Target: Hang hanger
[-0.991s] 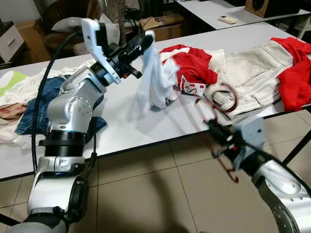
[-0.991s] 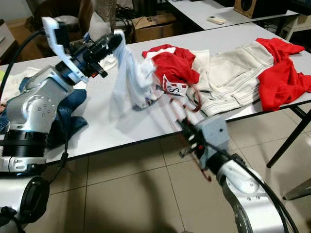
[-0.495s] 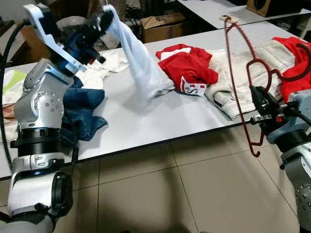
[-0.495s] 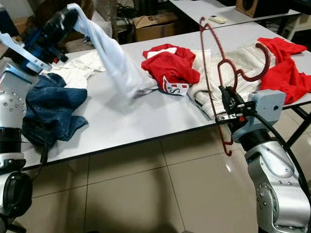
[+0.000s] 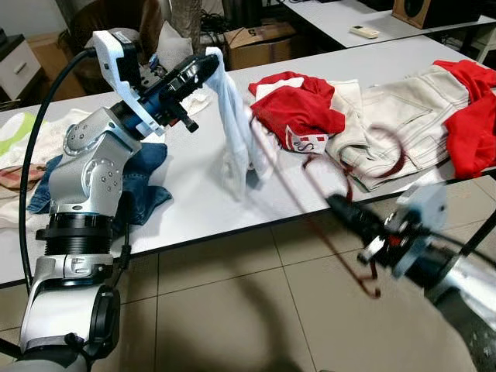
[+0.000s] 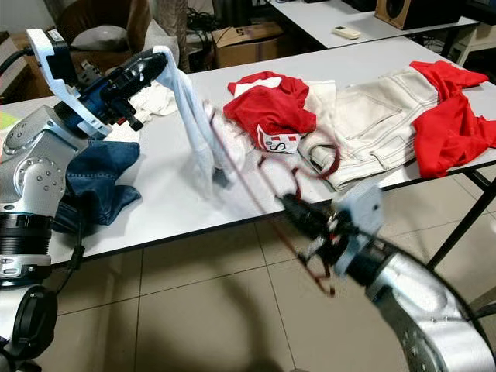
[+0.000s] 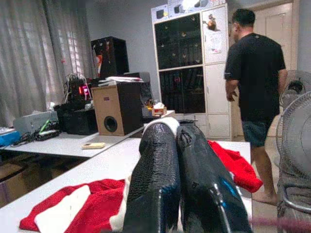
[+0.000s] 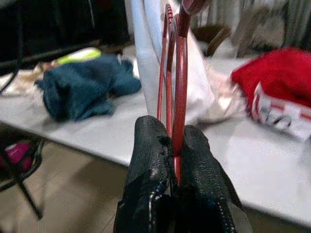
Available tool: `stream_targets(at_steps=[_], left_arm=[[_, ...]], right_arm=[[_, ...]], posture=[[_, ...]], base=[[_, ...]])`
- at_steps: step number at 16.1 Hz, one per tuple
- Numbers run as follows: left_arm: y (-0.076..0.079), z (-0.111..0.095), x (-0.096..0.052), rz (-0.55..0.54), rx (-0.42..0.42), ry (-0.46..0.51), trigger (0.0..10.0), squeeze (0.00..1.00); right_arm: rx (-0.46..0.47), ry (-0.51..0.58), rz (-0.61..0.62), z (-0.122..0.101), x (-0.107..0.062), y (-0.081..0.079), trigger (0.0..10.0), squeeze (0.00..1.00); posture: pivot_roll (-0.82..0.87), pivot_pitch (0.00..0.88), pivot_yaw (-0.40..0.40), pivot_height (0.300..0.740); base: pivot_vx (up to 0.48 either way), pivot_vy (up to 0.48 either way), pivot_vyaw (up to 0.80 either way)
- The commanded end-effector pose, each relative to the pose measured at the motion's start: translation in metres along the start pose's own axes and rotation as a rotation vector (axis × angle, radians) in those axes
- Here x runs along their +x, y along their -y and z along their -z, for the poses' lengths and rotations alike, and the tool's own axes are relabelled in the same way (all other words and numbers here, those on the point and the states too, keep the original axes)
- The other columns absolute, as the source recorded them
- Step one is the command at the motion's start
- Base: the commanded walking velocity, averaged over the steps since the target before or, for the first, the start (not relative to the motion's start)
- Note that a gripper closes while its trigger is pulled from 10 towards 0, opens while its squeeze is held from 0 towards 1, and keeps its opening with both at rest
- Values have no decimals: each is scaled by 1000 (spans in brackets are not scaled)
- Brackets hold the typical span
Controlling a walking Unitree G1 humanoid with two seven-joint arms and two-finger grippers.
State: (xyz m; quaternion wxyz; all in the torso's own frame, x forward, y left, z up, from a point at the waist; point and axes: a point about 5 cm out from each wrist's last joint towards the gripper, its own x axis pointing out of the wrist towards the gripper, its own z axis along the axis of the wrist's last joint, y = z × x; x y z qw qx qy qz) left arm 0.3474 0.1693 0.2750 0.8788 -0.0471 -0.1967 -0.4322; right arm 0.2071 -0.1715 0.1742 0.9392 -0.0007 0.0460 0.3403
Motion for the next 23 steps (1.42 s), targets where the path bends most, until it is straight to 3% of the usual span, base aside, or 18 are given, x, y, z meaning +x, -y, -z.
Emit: stream_targets(at_steps=[1, 11, 13, 16, 17, 18, 19, 21, 23], left_arm=[[-4, -4, -2, -5, 50, -26, 0, 0], [-17, 5, -12, -114, 101, -105, 0, 0], [-14, 3, -13, -82, 98, -95, 0, 0], [-19, 5, -15, -126, 113, -125, 0, 0], [-14, -4, -13, -76, 80, -54, 0, 0], [-9, -20, -9, -31, 21, 59, 0, 0], [-8, -26, -9, -13, 4, 94, 0, 0], [-3, -57, -8, 69, -69, 257, 0, 0], [-4, -83, -8, 93, -79, 367, 0, 0]], right_arm=[[-9, -14, -61, -1, -1, -8, 10000, 0], [5, 14, -169, -10, -6, -15, 10000, 0], [-5, 13, -143, -10, -4, -11, 10000, 0], [-9, 3, -114, -10, -4, -6, 10000, 0], [-60, -54, 10, -4, -2, 9, 10000, 0], [-60, -70, 59, -1, -2, 17, 10000, 0], [-66, -69, 71, -1, -2, 19, 10000, 0], [-95, -71, 181, -3, 0, 35, 10000, 0], [-123, -47, 156, -10, 3, 38, 10000, 0]], posture=[[-182, 0, 127, 740], [-173, 0, 114, 740], [-170, 0, 111, 740], [-167, 0, 108, 740], [-167, 0, 108, 740], [-166, 0, 107, 740], [-167, 0, 107, 740], [-167, 0, 106, 740], [-166, 0, 104, 740]], base=[[0, 0, 0], [0, 0, 0], [0, 0, 0], [0, 0, 0], [0, 0, 0], [0, 0, 0], [0, 0, 0], [0, 0, 0], [0, 0, 0]])
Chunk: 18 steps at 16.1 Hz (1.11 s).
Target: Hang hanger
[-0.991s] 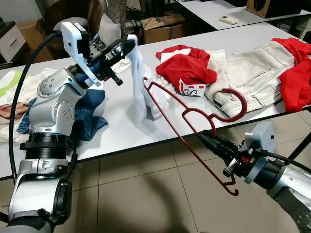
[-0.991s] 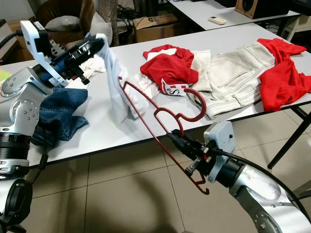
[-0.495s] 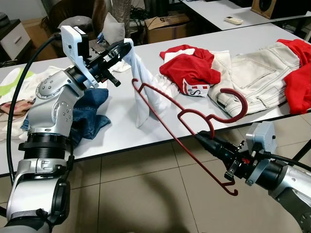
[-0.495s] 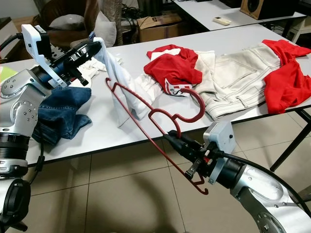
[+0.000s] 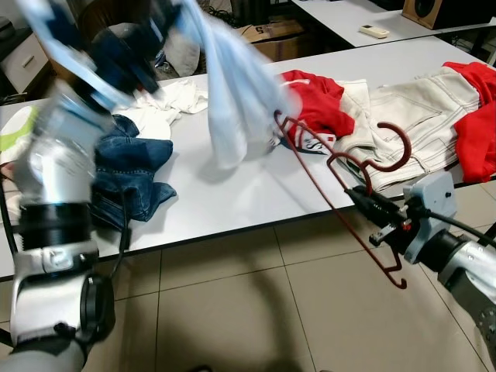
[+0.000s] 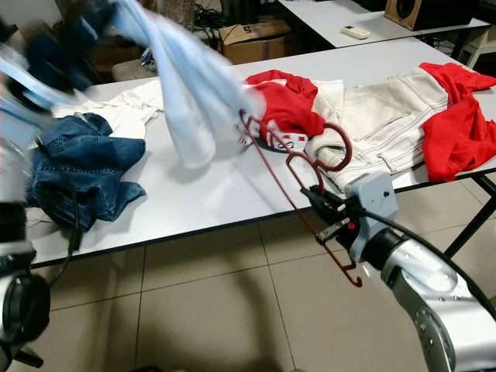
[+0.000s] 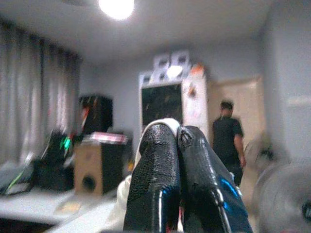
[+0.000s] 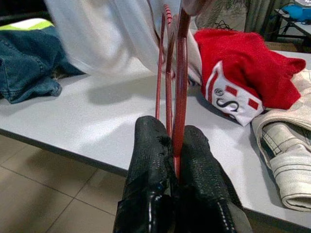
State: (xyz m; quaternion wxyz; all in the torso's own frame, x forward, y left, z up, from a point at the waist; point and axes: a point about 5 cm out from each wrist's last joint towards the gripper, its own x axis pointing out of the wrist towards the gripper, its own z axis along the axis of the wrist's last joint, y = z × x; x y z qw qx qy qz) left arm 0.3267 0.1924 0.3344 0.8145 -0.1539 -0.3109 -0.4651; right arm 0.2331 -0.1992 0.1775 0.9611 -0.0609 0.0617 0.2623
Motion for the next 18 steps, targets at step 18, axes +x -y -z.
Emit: stream_targets(at_steps=[18], left_arm=[[-16, 23, -43, -117, 285, -355, 0, 0]], right_arm=[[-20, -26, -88, -5, -14, 18, 10000, 0]], posture=[[-164, 0, 102, 740]], base=[[0, 0, 0]])
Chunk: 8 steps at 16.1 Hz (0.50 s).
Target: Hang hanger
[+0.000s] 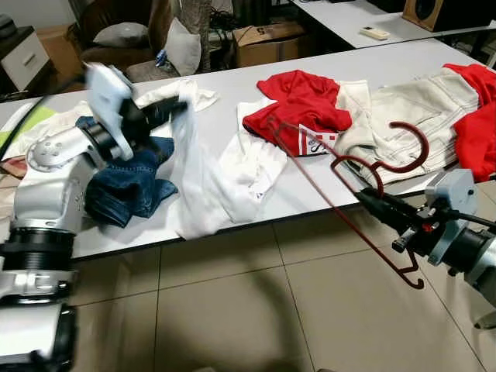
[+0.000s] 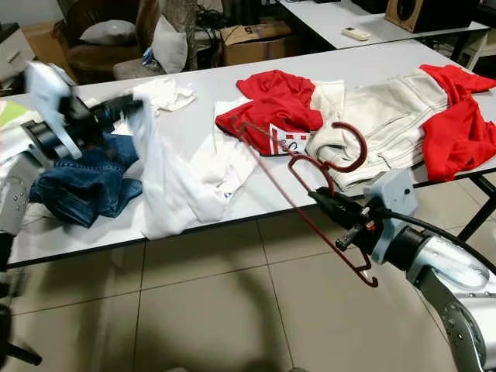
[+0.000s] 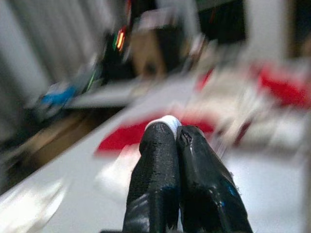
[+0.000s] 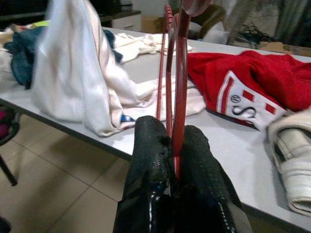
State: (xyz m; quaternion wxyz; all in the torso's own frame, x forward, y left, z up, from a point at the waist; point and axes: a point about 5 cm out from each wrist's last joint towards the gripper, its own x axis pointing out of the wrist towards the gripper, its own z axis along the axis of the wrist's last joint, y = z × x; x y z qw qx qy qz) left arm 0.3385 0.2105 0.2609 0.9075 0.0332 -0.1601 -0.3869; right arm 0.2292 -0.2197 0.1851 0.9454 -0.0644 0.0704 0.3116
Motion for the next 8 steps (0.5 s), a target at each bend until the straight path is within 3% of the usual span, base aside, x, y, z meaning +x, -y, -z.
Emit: stream_targets(at_steps=[1, 2, 3, 4, 8], left_arm=[[-11, -45, -4, -29, 4, 231, 0, 0], [-15, -53, -6, -57, -7, 290, 0, 0], [-26, -70, -9, -149, -18, 419, 0, 0], [-29, -73, -10, -167, -17, 445, 0, 0], [-17, -64, -3, -91, -28, 390, 0, 0]], right_arm=[[-2, -35, 40, 2, 1, 5, 10000, 0], [2, -52, 43, 4, 0, 6, 10000, 0], [-5, -102, 15, 11, 0, 3, 10000, 0], [-7, -119, -11, 15, 0, -1, 10000, 0], [10, -91, -122, 14, 10, -17, 10000, 0]], posture=[[-163, 0, 103, 740], [-163, 0, 103, 740], [-156, 0, 100, 740], [-156, 0, 100, 740], [-147, 0, 101, 740]], base=[[0, 0, 0], [0, 0, 0], [0, 0, 0], [0, 0, 0], [0, 0, 0]])
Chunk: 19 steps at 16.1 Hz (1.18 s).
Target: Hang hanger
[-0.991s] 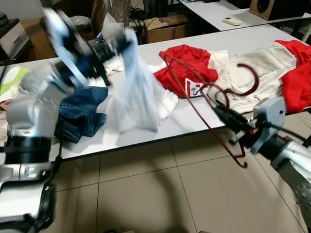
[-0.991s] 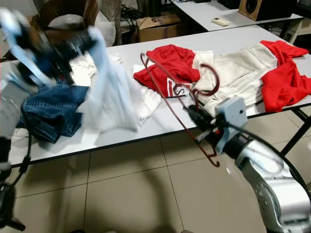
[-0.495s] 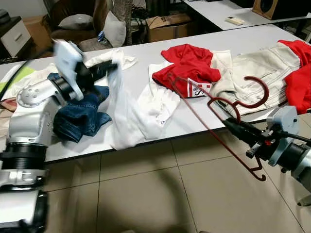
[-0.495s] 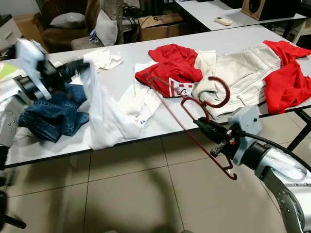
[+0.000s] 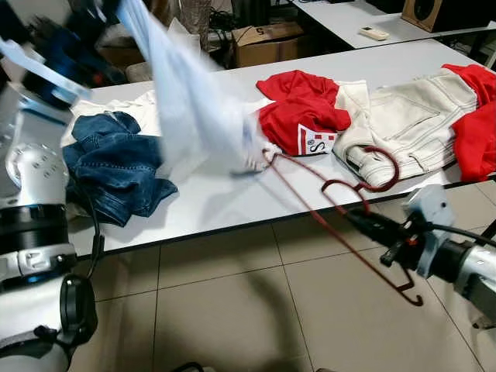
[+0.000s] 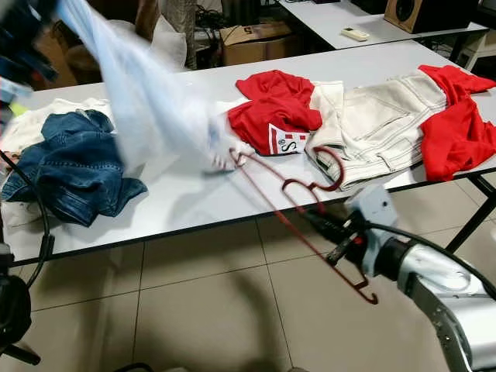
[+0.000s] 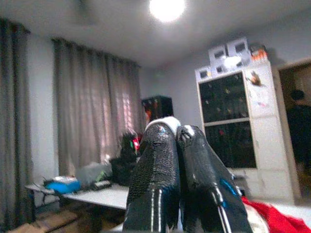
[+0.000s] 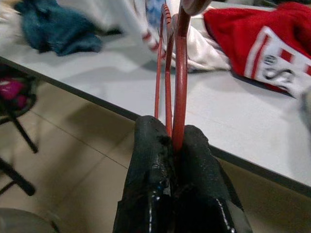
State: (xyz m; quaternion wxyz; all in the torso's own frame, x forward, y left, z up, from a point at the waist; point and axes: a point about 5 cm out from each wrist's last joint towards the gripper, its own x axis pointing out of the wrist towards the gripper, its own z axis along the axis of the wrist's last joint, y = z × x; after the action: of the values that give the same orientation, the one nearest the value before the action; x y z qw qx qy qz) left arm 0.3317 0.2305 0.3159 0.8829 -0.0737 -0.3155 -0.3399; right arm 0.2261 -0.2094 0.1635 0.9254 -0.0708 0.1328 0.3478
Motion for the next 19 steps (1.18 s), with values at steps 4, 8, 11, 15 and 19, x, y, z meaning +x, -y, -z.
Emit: stream_targets(at_steps=[4, 8, 11, 15, 19], left_arm=[[16, 9, 9, 109, 5, -56, 0, 0], [37, 21, 13, 251, -39, -115, 0, 0], [62, 28, 16, 385, -99, -148, 0, 0], [112, 48, 21, 579, -213, -186, 0, 0], [102, 58, 15, 516, -73, -286, 0, 0]], right_arm=[[-15, 81, -154, -14, 14, -22, 10000, 0], [-28, 107, -194, -21, 32, -23, 10000, 0], [-39, 113, -165, -23, 44, -17, 10000, 0], [-46, 164, -110, -31, 59, -12, 10000, 0], [-36, 185, -133, -30, 66, -25, 10000, 0]], posture=[[-143, 0, 105, 740], [-137, 0, 105, 740], [-129, 0, 99, 740], [-130, 0, 95, 740], [-134, 0, 101, 740]], base=[[0, 0, 0], [0, 0, 0], [0, 0, 0], [0, 0, 0], [0, 0, 0]])
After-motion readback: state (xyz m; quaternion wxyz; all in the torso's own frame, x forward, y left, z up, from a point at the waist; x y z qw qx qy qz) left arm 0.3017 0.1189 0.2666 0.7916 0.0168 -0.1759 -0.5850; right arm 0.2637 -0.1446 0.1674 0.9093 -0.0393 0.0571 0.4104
